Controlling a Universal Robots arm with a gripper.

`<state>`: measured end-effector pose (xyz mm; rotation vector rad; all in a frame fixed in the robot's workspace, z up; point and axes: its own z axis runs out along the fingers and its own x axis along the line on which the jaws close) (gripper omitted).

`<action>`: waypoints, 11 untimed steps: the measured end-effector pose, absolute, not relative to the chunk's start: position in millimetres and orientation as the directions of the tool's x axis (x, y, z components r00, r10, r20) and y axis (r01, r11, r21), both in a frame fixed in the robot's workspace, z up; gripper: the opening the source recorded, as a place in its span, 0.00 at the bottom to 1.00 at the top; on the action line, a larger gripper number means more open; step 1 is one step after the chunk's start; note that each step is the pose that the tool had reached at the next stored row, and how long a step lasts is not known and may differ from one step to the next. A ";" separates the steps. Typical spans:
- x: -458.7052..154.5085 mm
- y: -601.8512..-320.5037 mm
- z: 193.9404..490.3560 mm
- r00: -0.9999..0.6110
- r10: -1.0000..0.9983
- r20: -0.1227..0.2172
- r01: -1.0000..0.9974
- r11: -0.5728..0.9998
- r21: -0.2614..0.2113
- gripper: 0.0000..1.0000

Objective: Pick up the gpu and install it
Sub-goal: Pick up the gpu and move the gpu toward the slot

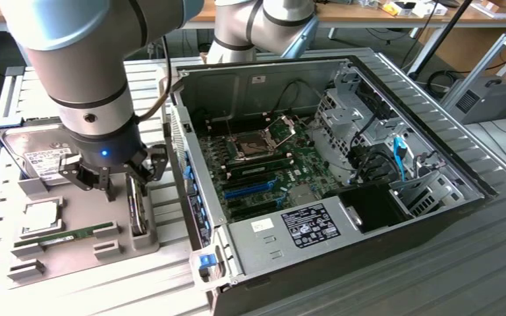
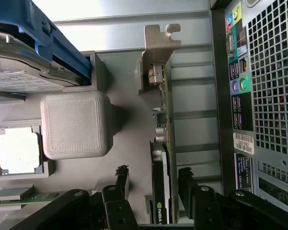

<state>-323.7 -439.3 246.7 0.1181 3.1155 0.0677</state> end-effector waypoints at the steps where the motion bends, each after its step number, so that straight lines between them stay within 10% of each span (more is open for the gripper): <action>1: -323.7 -439.5 246.5 -0.997 0.076 -0.022 0.075 0.996 0.044 0.54; 11: -323.7 -439.6 238.2 -0.997 0.076 -0.021 0.075 0.996 0.044 0.54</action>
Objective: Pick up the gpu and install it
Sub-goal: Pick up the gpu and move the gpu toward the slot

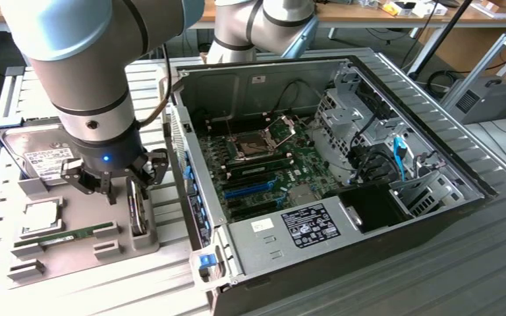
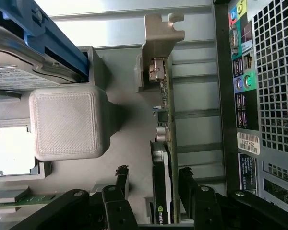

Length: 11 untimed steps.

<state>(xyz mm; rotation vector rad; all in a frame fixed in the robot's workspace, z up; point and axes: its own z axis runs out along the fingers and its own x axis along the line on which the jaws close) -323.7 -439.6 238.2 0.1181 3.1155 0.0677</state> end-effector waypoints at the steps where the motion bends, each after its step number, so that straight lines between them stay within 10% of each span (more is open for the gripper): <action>1: -323.7 -439.6 238.2 -0.997 0.076 -0.021 0.075 0.996 0.044 0.54; 11: -318.3 -439.6 238.2 -0.997 0.076 -0.022 0.075 0.996 0.044 0.54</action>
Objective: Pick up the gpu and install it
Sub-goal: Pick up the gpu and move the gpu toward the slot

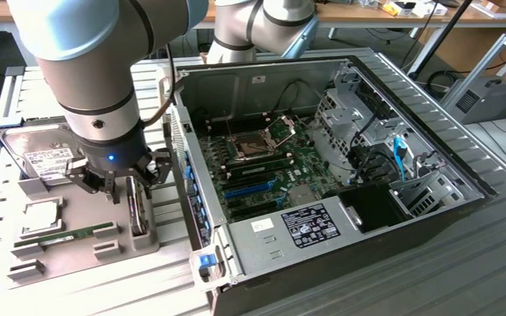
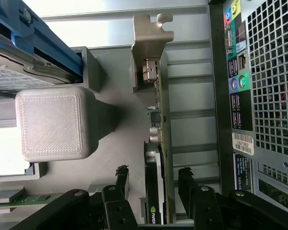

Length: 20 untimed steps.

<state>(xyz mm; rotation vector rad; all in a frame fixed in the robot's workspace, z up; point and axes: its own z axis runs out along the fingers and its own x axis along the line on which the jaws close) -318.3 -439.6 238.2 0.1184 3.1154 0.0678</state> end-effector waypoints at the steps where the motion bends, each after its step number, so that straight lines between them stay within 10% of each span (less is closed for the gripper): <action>1: -318.3 -439.6 238.2 -0.997 0.076 -0.021 0.075 0.996 0.044 0.54; 20: -318.3 -439.7 242.7 -0.997 0.076 -0.022 0.075 0.996 0.044 0.45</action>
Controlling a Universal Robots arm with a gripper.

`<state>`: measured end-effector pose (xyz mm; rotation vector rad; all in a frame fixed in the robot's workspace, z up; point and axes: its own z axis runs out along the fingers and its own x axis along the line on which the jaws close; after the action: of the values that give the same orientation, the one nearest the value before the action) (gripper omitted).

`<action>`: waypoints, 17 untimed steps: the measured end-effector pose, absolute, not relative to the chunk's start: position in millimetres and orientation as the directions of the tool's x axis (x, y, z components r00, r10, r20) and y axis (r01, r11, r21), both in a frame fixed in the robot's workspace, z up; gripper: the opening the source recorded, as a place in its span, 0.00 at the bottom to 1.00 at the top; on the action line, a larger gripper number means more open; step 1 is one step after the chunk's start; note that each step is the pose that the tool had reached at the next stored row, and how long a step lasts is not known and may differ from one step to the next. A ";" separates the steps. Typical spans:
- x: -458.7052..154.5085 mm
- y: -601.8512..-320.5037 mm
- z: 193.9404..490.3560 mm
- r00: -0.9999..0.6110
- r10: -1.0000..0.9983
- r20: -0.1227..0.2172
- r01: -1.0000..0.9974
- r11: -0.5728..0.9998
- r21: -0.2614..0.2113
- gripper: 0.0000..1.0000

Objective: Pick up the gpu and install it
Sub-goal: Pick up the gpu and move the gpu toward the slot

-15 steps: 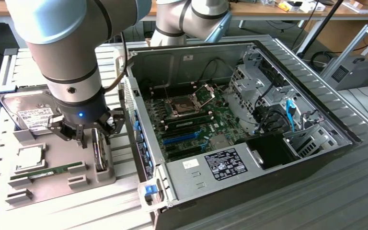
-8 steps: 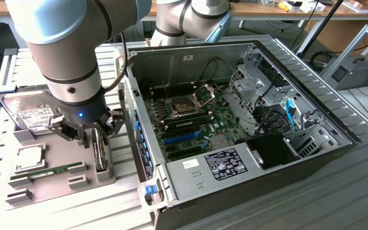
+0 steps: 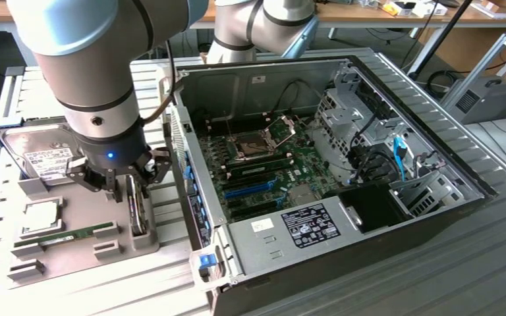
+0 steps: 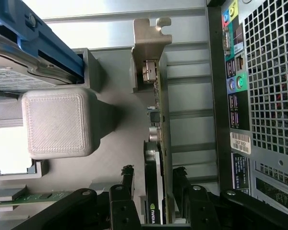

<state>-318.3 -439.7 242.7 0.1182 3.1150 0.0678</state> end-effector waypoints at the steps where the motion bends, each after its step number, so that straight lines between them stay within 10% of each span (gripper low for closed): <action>1: -318.5 -439.8 242.7 -0.997 0.076 -0.022 0.075 0.996 0.044 0.45; 17: -319.5 -442.1 242.7 -0.997 0.076 -0.023 0.075 0.996 0.044 0.45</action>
<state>-319.5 -442.1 242.7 0.1181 3.1140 0.0678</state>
